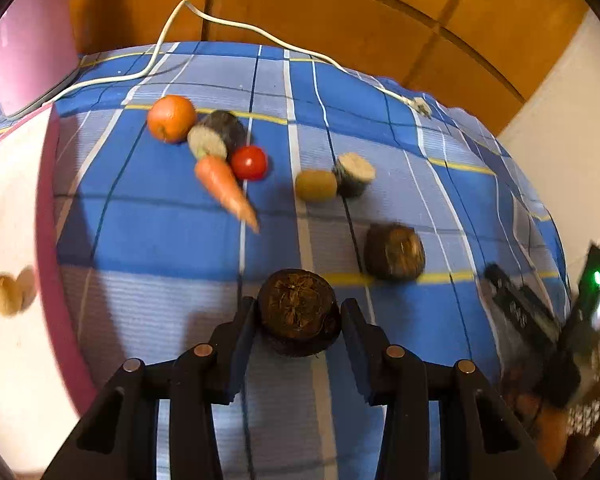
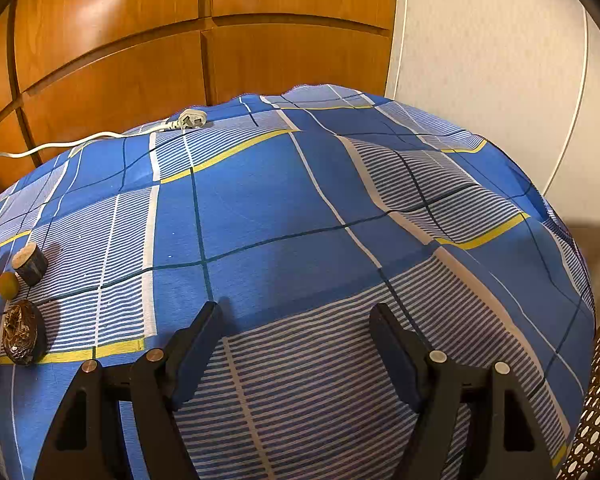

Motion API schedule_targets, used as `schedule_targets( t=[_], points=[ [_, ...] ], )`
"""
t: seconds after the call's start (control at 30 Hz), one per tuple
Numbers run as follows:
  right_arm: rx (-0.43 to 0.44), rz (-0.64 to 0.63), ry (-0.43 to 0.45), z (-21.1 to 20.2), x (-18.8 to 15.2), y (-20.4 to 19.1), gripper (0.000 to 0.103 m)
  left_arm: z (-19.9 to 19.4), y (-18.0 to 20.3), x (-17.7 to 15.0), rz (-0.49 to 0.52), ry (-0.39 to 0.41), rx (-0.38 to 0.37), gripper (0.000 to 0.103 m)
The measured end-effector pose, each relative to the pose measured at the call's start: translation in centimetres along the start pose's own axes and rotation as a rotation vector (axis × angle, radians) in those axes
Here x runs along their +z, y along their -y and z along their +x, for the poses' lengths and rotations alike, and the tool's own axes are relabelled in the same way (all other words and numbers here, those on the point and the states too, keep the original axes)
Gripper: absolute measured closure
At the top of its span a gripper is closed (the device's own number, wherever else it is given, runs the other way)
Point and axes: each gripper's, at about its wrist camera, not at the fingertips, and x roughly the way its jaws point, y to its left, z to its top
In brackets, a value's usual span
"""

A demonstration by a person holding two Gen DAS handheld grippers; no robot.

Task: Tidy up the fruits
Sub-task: 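Carry the dark cake with the left gripper into the tray and release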

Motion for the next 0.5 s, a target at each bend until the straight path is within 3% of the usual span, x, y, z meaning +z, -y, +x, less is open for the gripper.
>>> schedule_targets(
  t=[0.23, 0.5],
  points=[
    [-0.001, -0.001, 0.0, 0.0, 0.0, 0.0, 0.025, -2.8, -0.4, -3.1, 0.049, 0.025, -0.029, 0.06],
    [-0.003, -0.002, 0.001, 0.0, 0.0, 0.0, 0.025, -6.7, -1.8, -4.4, 0.041, 0.115, -0.053, 0.06]
  ],
)
